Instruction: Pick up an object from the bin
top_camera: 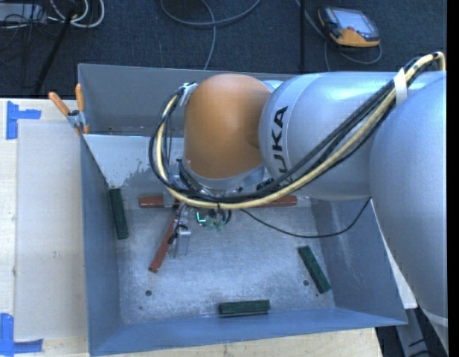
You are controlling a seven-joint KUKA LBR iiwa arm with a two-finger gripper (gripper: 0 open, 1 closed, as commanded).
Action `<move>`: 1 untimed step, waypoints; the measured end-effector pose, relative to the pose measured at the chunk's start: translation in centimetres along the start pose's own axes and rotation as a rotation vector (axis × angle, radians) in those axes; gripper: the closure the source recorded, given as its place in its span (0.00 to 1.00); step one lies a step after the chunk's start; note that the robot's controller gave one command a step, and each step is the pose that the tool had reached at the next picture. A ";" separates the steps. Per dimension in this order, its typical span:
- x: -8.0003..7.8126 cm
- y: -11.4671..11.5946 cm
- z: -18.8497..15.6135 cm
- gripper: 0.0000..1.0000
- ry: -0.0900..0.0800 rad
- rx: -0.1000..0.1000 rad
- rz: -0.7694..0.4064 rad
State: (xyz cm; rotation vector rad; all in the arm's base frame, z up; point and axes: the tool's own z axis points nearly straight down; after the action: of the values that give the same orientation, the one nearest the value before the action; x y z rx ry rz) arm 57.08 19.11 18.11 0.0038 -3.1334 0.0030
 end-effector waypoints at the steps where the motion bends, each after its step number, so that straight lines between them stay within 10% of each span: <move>1: -2.4 -2.9 8.9 0.00 -0.003 0.000 -0.377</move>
Offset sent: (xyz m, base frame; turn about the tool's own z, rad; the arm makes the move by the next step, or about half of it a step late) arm 0.0242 -0.0287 -0.0861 -0.3787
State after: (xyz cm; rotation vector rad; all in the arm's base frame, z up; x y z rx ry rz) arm 59.39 16.20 9.24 0.5917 -3.0798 0.0003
